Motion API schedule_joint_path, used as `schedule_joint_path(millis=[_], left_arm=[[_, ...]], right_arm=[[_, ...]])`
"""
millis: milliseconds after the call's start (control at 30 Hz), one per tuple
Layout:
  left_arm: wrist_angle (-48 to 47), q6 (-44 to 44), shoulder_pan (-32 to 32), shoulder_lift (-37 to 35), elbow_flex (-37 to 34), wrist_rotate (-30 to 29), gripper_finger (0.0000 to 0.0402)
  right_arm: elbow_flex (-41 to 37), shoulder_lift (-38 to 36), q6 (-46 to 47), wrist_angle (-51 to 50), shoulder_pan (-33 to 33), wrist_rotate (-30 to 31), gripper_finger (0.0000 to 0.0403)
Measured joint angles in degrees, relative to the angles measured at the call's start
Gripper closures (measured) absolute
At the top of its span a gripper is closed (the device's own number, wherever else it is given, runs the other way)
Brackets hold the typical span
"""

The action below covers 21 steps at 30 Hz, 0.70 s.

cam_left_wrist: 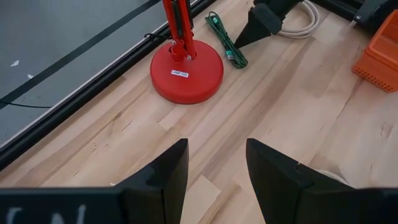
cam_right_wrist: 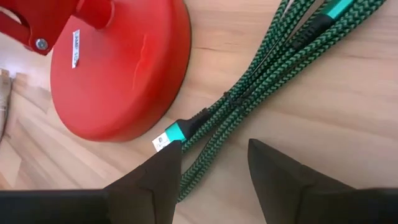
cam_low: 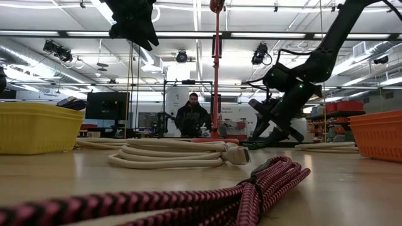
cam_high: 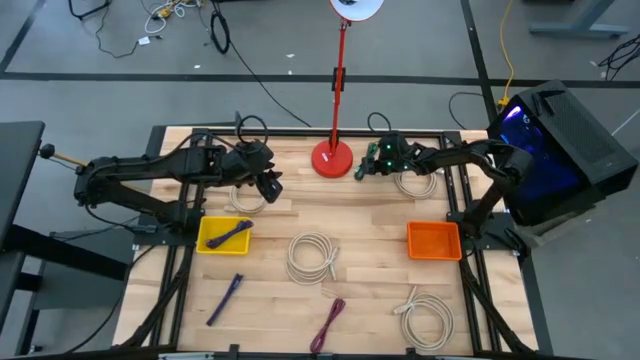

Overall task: Pick & Place USB Port
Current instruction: Put the black and green charger cable into the yellow bin

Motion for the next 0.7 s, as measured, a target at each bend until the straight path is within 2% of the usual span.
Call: schedule_joint_path(millis=[433,700], left_arm=[[0.0,1.7,0.1,0.0,0.0,0.0,0.0234],[0.0,1.8,0.1,0.0,0.0,0.0,0.0234]], right_arm=[[0.0,-0.3,-1.4,0.0,2.2,2.5,0.0219],[0.0,-0.6,-2.5,0.2,4.1,2.5,0.0289]])
